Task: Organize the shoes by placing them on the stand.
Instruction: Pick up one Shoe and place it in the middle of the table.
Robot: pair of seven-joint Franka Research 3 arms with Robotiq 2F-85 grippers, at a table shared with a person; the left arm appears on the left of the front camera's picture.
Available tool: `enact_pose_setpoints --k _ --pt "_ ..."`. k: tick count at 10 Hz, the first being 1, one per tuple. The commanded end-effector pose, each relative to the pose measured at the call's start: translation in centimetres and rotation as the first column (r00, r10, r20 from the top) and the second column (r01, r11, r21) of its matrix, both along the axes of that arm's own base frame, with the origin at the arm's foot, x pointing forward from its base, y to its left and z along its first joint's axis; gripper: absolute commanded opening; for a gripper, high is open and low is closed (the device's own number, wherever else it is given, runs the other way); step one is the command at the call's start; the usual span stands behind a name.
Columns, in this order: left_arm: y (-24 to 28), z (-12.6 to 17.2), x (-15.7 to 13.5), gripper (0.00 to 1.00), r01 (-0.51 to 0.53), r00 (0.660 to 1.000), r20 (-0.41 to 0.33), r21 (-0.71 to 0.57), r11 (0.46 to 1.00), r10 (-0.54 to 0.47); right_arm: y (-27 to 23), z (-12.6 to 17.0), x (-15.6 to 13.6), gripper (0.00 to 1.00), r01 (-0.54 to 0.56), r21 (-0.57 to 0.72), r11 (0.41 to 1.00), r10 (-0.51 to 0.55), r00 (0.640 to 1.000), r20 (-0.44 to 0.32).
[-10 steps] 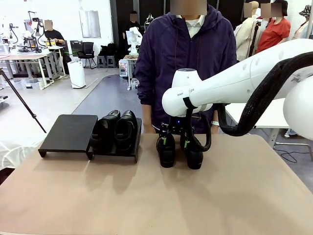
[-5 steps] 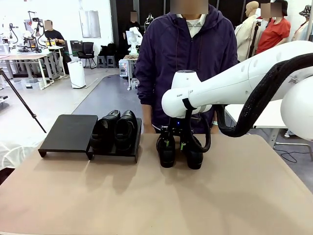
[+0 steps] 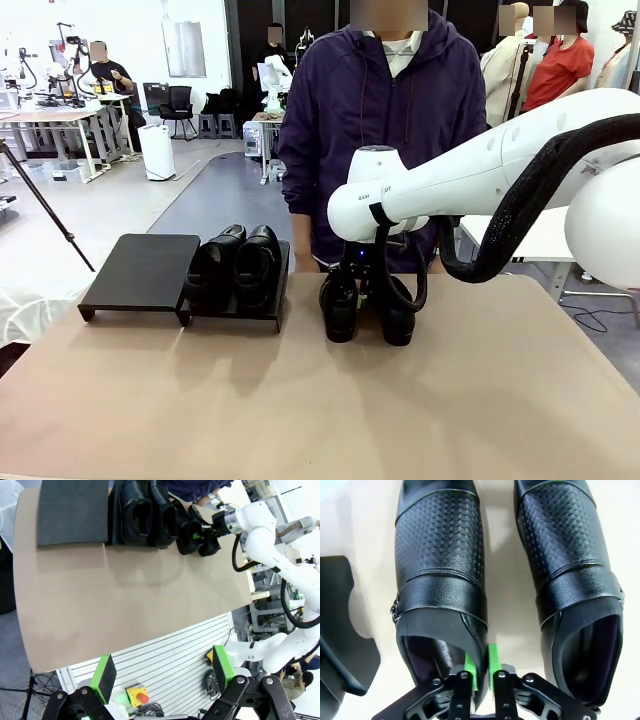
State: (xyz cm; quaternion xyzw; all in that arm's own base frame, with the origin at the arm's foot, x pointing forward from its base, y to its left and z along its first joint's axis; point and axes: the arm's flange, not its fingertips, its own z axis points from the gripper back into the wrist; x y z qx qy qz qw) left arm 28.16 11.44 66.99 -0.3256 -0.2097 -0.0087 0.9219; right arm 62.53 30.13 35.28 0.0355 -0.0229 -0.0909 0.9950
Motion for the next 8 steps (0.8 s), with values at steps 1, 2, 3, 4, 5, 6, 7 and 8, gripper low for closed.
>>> enact_pose_setpoints --k 1,2,3,4,5,6,7,8 --pt "0.1 0.0 -0.1 1.00 0.016 1.000 0.010 0.006 1.000 -0.016 0.3 0.5 0.6 0.00 -0.017 0.015 1.000 0.017 1.000 -0.012" --pt "0.1 0.0 -0.1 1.00 0.016 1.000 0.010 0.006 1.000 -0.016 0.3 0.5 0.6 0.00 -0.018 0.013 1.000 0.018 1.000 -0.013" --pt "0.1 0.0 -0.1 1.00 0.016 1.000 0.010 0.006 1.000 -0.016 0.1 0.8 0.4 0.00 -0.020 0.011 1.000 0.020 1.000 -0.009" --pt "0.1 0.0 -0.1 1.00 0.016 1.000 0.010 0.006 1.000 -0.016 0.0 1.3 0.2 0.00 -0.021 0.008 1.000 0.021 1.000 0.002" --pt "0.1 0.0 -0.1 1.00 0.016 1.000 0.010 0.006 1.000 -0.016 0.0 2.1 -0.3 0.00 -0.029 0.004 1.000 0.029 1.000 0.012" --pt "0.1 0.0 -0.1 1.00 0.016 1.000 0.010 0.006 1.000 -0.016 0.0 3.5 -1.2 0.00 -0.046 -0.003 0.999 0.046 0.999 0.020" --pt "0.1 0.0 -0.1 1.00 0.016 1.000 0.010 0.006 1.000 -0.016 0.2 5.6 -2.4 0.00 -0.057 -0.033 0.998 0.056 0.998 -0.017" --pt "0.1 0.0 -0.1 1.00 0.016 1.000 0.010 0.006 1.000 -0.016 0.3 7.6 -3.9 0.00 -0.088 -0.034 0.996 0.086 0.995 -0.054"
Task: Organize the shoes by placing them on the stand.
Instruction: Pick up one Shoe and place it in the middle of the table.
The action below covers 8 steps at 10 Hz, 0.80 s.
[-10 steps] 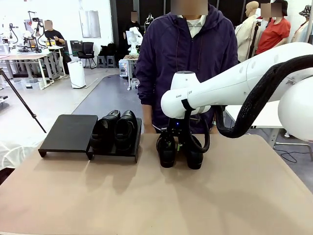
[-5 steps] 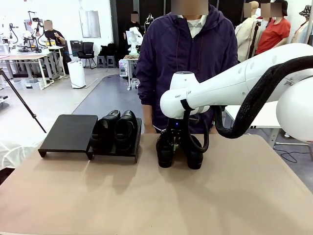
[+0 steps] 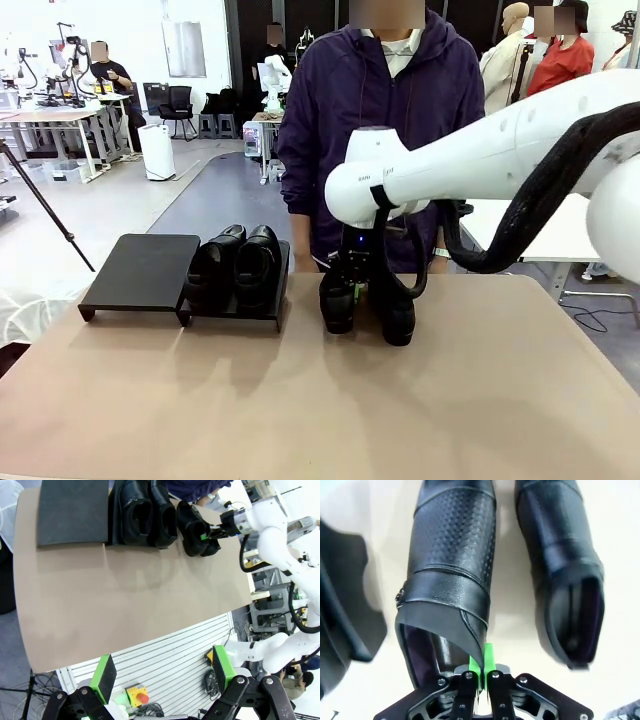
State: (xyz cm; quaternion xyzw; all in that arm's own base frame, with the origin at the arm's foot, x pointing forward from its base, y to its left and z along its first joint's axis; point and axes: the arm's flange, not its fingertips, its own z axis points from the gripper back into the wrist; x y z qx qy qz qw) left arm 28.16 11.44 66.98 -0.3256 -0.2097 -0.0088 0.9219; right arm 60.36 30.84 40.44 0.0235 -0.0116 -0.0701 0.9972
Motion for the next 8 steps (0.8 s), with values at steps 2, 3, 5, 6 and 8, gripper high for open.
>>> enact_pose_setpoints --k 2,3,5,6,8 --pt "0.1 0.0 -0.2 1.00 0.016 1.000 0.010 0.006 1.000 -0.016 0.8 5.6 -6.7 0.00 -0.121 -0.024 0.992 0.121 0.993 -0.009" --pt "0.1 0.0 -0.2 1.00 0.016 1.000 0.010 0.006 1.000 -0.016 1.6 6.3 -9.7 0.00 -0.184 -0.028 0.983 0.184 0.983 0.009" --pt "0.1 0.0 -0.2 1.00 0.016 1.000 0.010 0.006 1.000 -0.016 3.5 6.2 -15.8 0.00 -0.233 -0.037 0.972 0.234 0.972 0.021" --pt "0.1 0.0 -0.2 1.00 0.016 1.000 0.010 0.006 1.000 -0.016 4.6 5.2 -18.4 0.00 -0.255 -0.030 0.966 0.256 0.967 0.008" --pt "0.1 0.0 -0.2 1.00 0.016 1.000 0.010 0.006 1.000 -0.016 7.2 2.4 -22.8 0.00 -0.262 -0.009 0.965 0.262 0.965 -0.022"
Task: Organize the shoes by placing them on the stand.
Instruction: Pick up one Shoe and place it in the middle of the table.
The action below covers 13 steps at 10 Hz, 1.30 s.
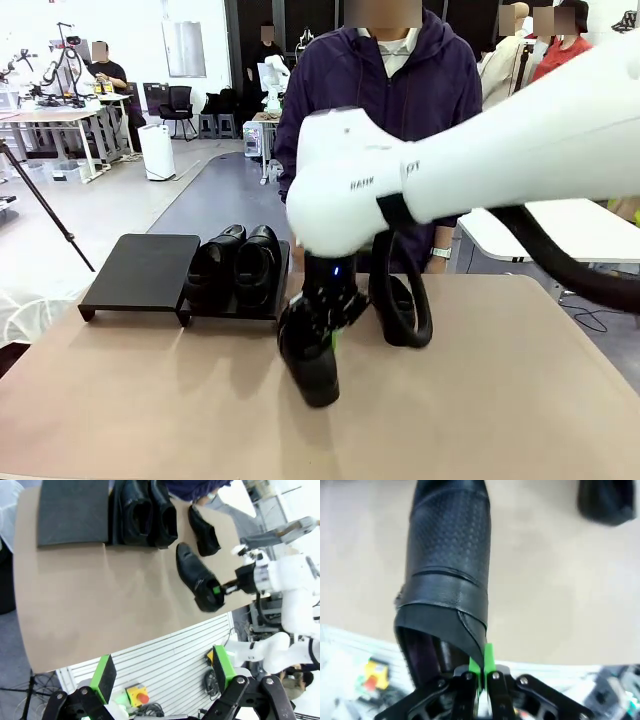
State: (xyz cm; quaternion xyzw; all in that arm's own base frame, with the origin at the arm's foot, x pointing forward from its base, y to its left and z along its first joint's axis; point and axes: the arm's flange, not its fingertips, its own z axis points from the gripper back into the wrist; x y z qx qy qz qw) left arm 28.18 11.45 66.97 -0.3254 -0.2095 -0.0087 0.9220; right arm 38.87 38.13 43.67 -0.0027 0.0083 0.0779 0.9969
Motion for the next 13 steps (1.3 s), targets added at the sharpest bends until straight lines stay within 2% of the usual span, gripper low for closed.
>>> enact_pose_setpoints --k 1,3,4,6,9,12,13 --pt "0.1 0.0 -0.2 1.00 0.016 1.000 0.011 0.005 1.000 -0.016 0.9 -1.9 -3.1 0.00 0.055 0.052 0.997 -0.055 0.998 0.005" --pt "0.1 0.0 -0.2 1.00 0.016 1.000 0.011 0.005 1.000 -0.016 3.1 -3.8 -5.9 0.00 0.052 0.061 0.997 -0.052 0.999 0.003" --pt "0.1 0.0 -0.2 1.00 0.016 1.000 0.011 0.005 1.000 -0.016 4.0 -4.6 -6.4 0.00 0.031 0.047 0.998 -0.030 0.999 -0.018" --pt "0.1 0.0 -0.2 1.00 0.016 1.000 0.011 0.005 1.000 -0.016 4.9 -5.4 -5.1 0.00 0.052 0.062 0.997 -0.048 0.997 -0.061" --pt "0.1 0.0 -0.2 1.00 0.016 1.000 0.011 0.005 1.000 -0.016 5.0 -5.7 -3.3 0.00 0.131 0.102 0.986 -0.129 0.991 -0.026" --pt "0.1 0.0 -0.2 1.00 0.016 1.000 0.011 0.005 1.000 -0.016 5.0 -6.2 -3.0 0.00 0.130 0.100 0.986 -0.127 0.991 -0.037" --pt "0.1 0.0 -0.2 1.00 0.016 1.000 0.011 0.005 1.000 -0.016 5.1 -6.4 -3.0 0.11 0.111 0.095 0.989 -0.106 0.993 -0.060"
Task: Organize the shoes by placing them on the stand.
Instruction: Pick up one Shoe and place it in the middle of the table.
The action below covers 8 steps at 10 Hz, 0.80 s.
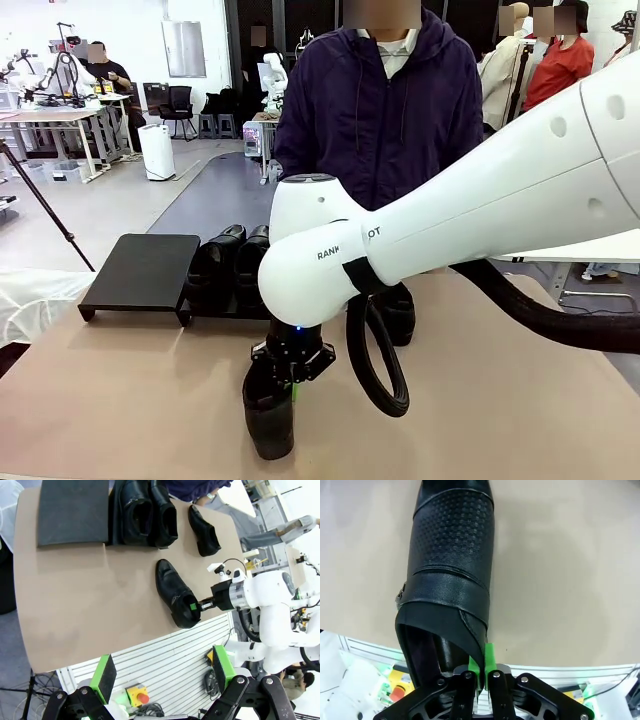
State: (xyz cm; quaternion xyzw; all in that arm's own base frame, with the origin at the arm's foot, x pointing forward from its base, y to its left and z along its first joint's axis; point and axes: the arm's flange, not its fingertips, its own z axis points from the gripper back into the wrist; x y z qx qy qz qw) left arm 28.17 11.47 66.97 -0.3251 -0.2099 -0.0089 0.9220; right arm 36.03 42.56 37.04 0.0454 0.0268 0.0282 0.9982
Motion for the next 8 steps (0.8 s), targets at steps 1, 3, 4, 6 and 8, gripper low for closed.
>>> enact_pose_setpoints --k 1,3,4,6,8 --pt "0.1 0.0 -0.2 1.00 0.016 1.000 0.010 0.005 1.000 -0.016 0.6 0.5 0.0 0.65 0.007 0.004 1.000 -0.007 1.000 -0.004" --pt "0.1 0.0 -0.2 1.00 0.016 1.000 0.010 0.005 1.000 -0.016 0.6 0.6 0.1 1.00 0.003 0.005 1.000 -0.003 1.000 0.003" --pt "0.1 0.0 -0.2 1.00 0.016 1.000 0.010 0.005 1.000 -0.016 0.6 0.6 0.1 1.00 0.005 0.006 1.000 -0.005 1.000 0.005" --pt "0.1 0.0 -0.2 1.00 0.016 1.000 0.010 0.005 1.000 -0.016 -0.1 1.2 0.1 1.00 0.012 0.002 1.000 -0.012 1.000 0.005" --pt "0.1 0.0 -0.2 1.00 0.016 1.000 0.010 0.005 1.000 -0.016 -2.7 4.5 -0.6 1.00 0.015 -0.018 1.000 -0.015 1.000 0.023"
